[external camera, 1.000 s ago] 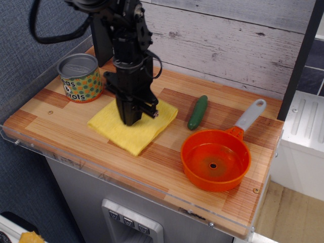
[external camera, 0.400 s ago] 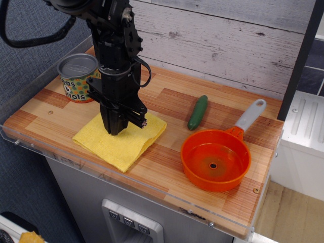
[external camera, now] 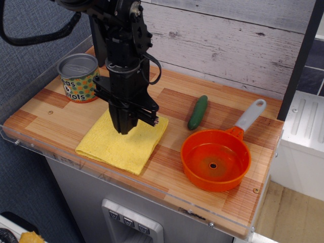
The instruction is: Move the yellow cloth on the far edge of the table.
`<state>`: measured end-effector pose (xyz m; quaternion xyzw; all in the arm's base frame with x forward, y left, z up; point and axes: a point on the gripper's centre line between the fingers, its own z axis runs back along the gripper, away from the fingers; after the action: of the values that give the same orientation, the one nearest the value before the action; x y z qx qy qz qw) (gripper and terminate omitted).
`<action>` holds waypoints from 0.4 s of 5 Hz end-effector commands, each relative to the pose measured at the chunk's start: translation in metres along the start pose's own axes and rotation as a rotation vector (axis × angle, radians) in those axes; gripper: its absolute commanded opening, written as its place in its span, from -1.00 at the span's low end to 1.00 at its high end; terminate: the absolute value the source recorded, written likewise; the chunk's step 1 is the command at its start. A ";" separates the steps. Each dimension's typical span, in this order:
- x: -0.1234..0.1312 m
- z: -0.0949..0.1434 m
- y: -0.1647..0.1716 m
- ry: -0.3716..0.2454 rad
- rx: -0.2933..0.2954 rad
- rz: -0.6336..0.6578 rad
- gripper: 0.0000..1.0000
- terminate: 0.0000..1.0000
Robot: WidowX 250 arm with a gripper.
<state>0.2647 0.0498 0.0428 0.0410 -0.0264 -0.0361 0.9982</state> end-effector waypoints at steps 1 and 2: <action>0.003 0.021 -0.012 -0.039 0.011 -0.012 -1.00 -1.00; 0.000 0.033 -0.013 -0.053 0.030 -0.016 -1.00 -1.00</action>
<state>0.2582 0.0365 0.0639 0.0529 -0.0308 -0.0413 0.9973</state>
